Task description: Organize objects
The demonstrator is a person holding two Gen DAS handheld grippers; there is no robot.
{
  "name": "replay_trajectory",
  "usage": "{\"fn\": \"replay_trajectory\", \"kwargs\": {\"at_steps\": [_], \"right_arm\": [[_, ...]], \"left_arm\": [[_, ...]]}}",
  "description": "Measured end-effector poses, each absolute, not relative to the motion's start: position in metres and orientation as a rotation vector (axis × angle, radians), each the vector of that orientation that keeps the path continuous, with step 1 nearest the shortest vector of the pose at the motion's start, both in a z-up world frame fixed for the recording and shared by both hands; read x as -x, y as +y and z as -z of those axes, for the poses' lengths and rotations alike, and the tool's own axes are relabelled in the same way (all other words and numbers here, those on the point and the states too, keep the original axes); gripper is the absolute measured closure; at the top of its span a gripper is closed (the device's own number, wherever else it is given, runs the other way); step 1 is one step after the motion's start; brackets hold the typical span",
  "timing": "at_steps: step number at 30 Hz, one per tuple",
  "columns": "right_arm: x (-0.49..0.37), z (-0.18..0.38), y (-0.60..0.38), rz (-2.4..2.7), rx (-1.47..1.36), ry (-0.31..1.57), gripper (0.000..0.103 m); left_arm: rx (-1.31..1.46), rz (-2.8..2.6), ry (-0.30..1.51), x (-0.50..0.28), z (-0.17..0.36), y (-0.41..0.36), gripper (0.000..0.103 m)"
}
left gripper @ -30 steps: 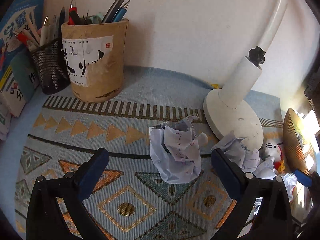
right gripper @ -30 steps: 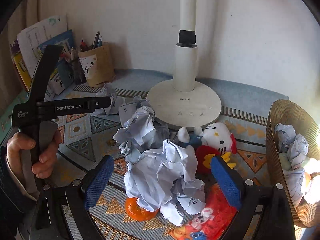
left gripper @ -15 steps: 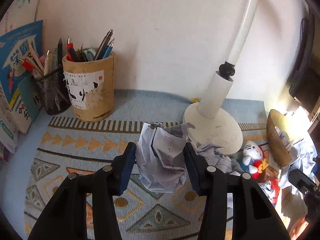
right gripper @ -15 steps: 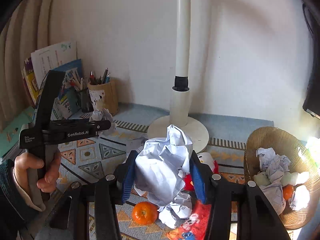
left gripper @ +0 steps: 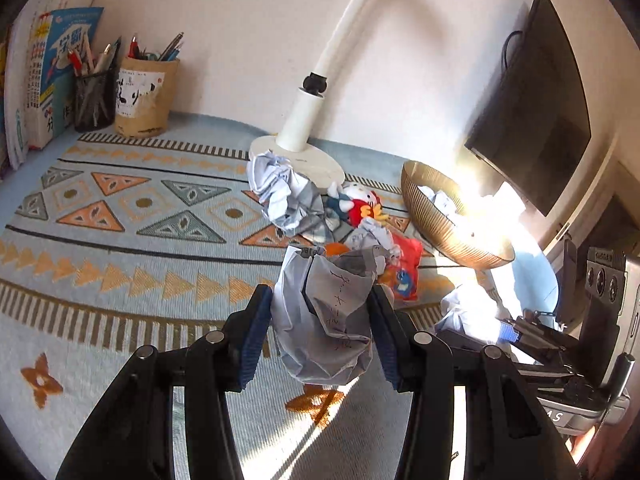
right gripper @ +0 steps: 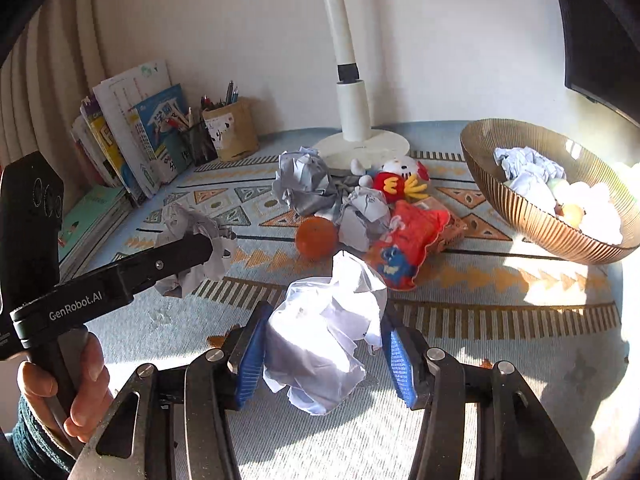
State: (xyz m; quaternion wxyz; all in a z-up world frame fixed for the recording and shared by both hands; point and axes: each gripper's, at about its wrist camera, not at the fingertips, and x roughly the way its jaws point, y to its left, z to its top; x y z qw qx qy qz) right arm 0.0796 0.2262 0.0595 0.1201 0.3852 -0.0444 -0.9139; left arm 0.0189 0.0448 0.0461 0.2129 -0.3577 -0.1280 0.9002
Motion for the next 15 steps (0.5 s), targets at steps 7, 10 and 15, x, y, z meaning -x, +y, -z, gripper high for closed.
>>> {"fn": "replay_trajectory", "kwargs": {"at_steps": [7,10,15], "right_arm": [[-0.076,-0.029,0.237,2.622,-1.242,-0.169,0.045],[-0.08,-0.029,0.237,2.635,-1.249,-0.164,0.022],[-0.099,-0.026,0.242,2.654,-1.229,-0.176,0.02]], "left_arm": [[0.994,-2.503,-0.245,-0.027,-0.028,0.077,0.057],[0.982,-2.506,-0.259,-0.029,-0.027,0.075,0.056],[0.997,-2.479,-0.275,-0.026,-0.024,0.074,0.056]]}}
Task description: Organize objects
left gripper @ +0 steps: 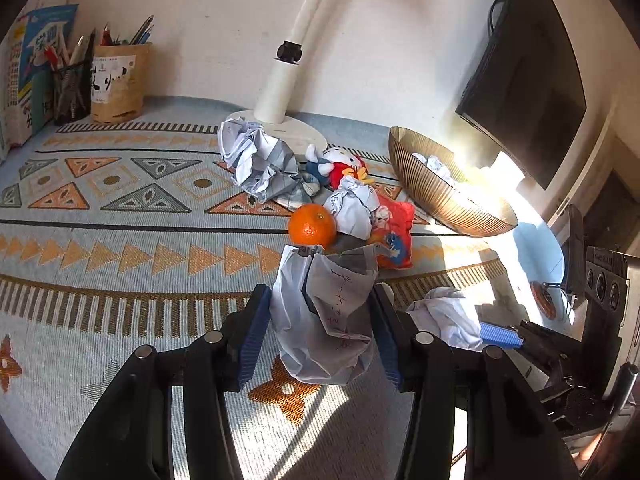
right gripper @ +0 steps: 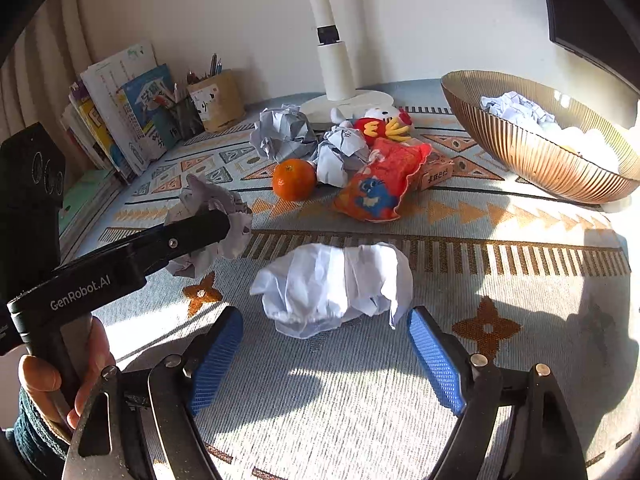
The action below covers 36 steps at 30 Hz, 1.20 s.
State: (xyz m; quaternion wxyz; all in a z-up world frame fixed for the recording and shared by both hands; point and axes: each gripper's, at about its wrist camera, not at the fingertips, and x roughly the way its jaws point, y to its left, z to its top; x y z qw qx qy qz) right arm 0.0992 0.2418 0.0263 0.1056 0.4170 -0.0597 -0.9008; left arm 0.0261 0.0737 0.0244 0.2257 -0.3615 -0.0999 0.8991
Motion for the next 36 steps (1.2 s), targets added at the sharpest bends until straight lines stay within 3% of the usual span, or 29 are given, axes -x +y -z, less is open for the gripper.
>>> {"fn": "replay_trajectory", "kwargs": {"at_steps": [8,19,20,22,24,31,36], "right_arm": [[-0.089,-0.029,0.262,2.583,-1.232,-0.479,0.02],[-0.043,-0.034,0.239,2.701,-1.337,-0.331,0.016],[-0.041,-0.031,0.239,2.699,-1.342,-0.334,0.018],[-0.042,-0.023,0.239,2.689,-1.349,-0.335,0.041],[-0.045,-0.025,0.241,2.701,-1.329,-0.343,0.046],[-0.07,-0.048,0.273,2.787,-1.277,-0.366,0.047],[-0.079,-0.113,0.346,2.981,-1.112,-0.46,0.046]], "left_arm": [[0.975,-2.523,-0.17,-0.032,-0.027,0.086,0.053],[0.962,-2.575,-0.35,-0.029,-0.026,0.059,0.053],[0.963,-2.574,-0.342,-0.029,-0.026,0.06,0.053],[0.957,-2.575,-0.306,-0.031,-0.027,0.065,0.053],[0.954,-2.578,-0.263,-0.032,-0.027,0.07,0.053],[1.003,-2.558,-0.243,-0.032,-0.032,0.081,0.053],[0.899,-2.439,-0.198,-0.016,-0.089,0.133,0.053]]}}
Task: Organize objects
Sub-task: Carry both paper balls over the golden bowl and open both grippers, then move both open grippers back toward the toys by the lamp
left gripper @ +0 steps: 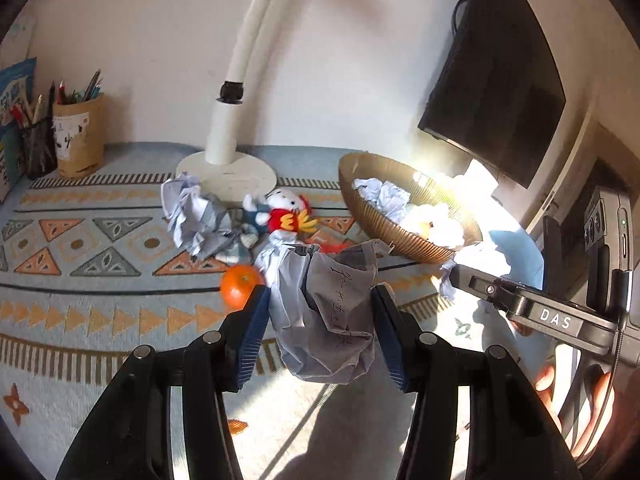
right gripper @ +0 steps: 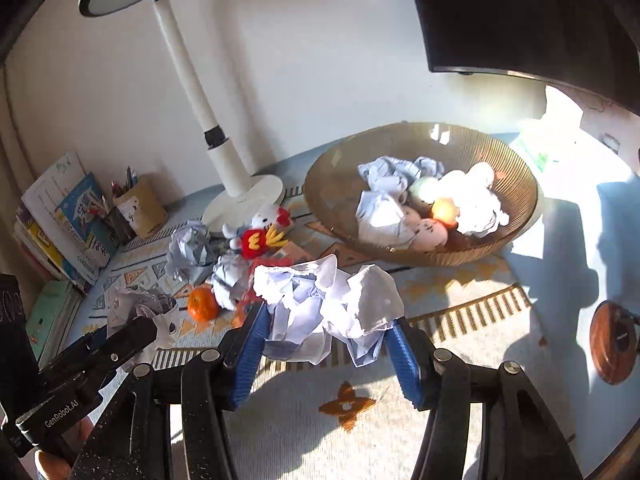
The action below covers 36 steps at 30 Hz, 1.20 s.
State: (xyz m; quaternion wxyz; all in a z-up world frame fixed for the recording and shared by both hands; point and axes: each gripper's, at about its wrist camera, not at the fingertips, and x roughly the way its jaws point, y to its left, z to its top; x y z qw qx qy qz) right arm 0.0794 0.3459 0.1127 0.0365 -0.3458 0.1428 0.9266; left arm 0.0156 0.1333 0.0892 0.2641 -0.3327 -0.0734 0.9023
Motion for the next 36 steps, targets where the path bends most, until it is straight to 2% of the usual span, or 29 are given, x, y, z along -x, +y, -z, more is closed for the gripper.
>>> {"fn": "replay_trajectory", "kwargs": {"at_steps": [6,14,16,17,18,19,23,32,34,35,36], "right_arm": [[-0.061,-0.169,0.426,-2.728,0.79,0.554,0.046],[-0.001,-0.158,0.461,-2.683,0.833,0.596,0.044],[0.01,-0.15,0.464,-2.676,0.859,0.595,0.029],[0.013,-0.145,0.465,-2.67,0.871,0.6,0.027],[0.015,-0.141,0.467,-2.675,0.878,0.606,0.027],[0.016,-0.136,0.471,-2.686,0.883,0.621,0.027],[0.008,-0.127,0.475,-2.674,0.918,0.646,0.027],[-0.037,-0.149,0.434,-2.758,0.892,0.679,0.027],[-0.046,-0.155,0.41,-2.808,0.89,0.657,0.027],[-0.05,-0.157,0.397,-2.83,0.892,0.64,0.027],[-0.054,-0.158,0.382,-2.857,0.897,0.62,0.027]], "left_arm": [[0.872,-2.378,-0.173,0.056,-0.136,0.22,0.053],[0.934,-2.361,-0.236,0.125,-0.114,0.282,0.053],[0.967,-2.329,-0.282,0.137,-0.103,0.286,0.049],[0.993,-2.307,-0.3,0.142,-0.097,0.287,0.036],[1.02,-2.292,-0.317,0.145,-0.092,0.288,0.019],[1.036,-2.294,-0.337,0.147,-0.088,0.285,0.016],[1.048,-2.266,-0.383,0.141,-0.086,0.269,0.014],[0.908,-2.365,-0.394,0.073,-0.138,0.193,0.014],[0.874,-2.399,-0.423,0.053,-0.147,0.168,0.008],[0.857,-2.412,-0.436,0.042,-0.149,0.154,0.0],[0.835,-2.419,-0.436,0.029,-0.15,0.142,0.001]]}}
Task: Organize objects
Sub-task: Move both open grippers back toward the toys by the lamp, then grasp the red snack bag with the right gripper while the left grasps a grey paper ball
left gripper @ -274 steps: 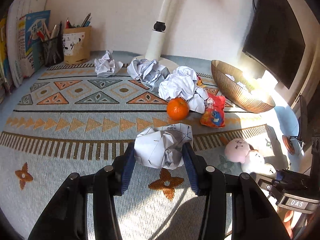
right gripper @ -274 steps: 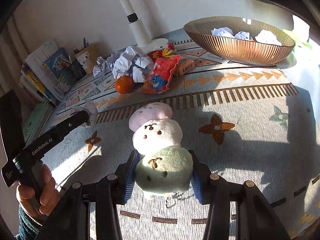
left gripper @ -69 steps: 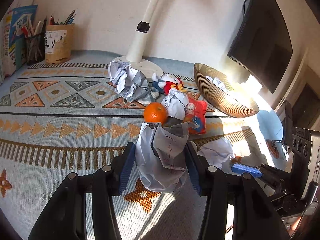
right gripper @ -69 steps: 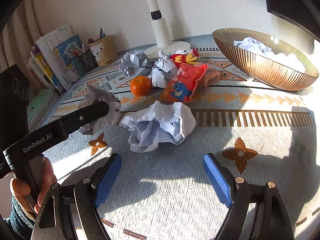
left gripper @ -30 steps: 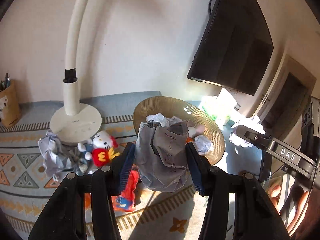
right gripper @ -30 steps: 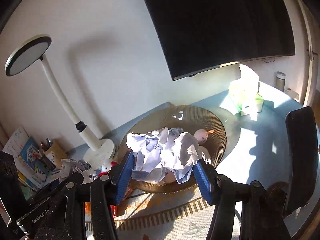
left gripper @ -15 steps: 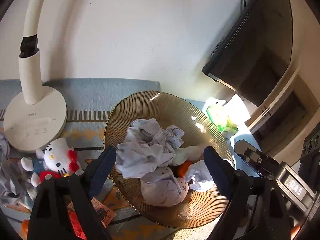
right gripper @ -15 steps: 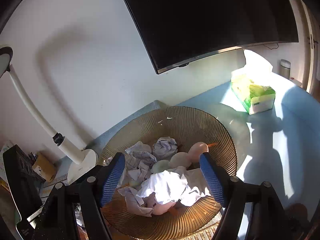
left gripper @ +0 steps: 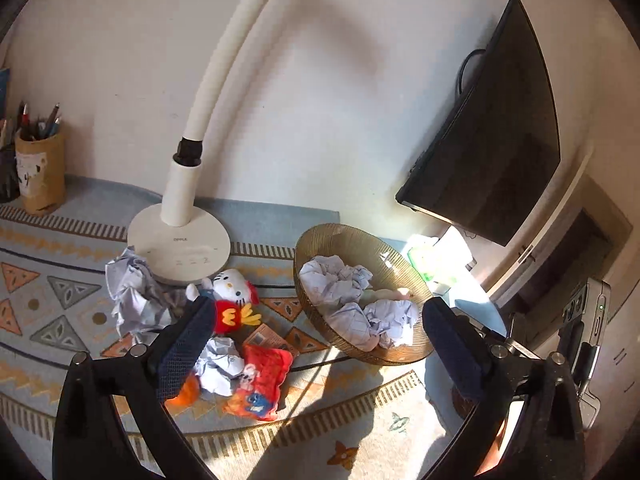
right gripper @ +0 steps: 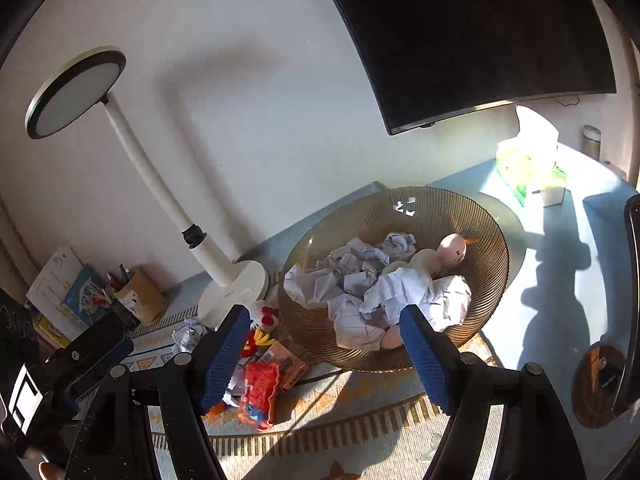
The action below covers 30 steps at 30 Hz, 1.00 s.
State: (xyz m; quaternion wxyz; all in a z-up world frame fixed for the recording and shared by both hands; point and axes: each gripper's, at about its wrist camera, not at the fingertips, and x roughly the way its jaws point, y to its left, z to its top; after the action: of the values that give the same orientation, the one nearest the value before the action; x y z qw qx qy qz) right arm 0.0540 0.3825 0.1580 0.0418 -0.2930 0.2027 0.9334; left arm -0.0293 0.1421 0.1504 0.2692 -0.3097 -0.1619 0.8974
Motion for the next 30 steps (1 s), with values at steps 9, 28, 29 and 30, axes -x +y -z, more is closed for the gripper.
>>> {"fn": "replay_trajectory", "kwargs": {"at_steps": [9,28,29,30], "right_arm": [[-0.074,-0.105,0.262,-3.036,0.981,0.272,0.023],[-0.046,-0.037,0.247,-2.9,1.207,0.158,0.013],[-0.047,-0.038,0.246,-2.907,1.203,0.153,0.013],[-0.048,-0.038,0.245,-2.91,1.198,0.15,0.013]], "left_arm": [[0.906,-2.644,-0.374,-0.016,-0.085,0.051,0.001],[1.086,-2.609,-0.34,-0.004,-0.022,0.039,0.001],[1.087,-2.61,-0.343,-0.004,-0.022,0.038,0.001],[1.09,-2.61,-0.345,-0.004,-0.022,0.038,0.001]]}}
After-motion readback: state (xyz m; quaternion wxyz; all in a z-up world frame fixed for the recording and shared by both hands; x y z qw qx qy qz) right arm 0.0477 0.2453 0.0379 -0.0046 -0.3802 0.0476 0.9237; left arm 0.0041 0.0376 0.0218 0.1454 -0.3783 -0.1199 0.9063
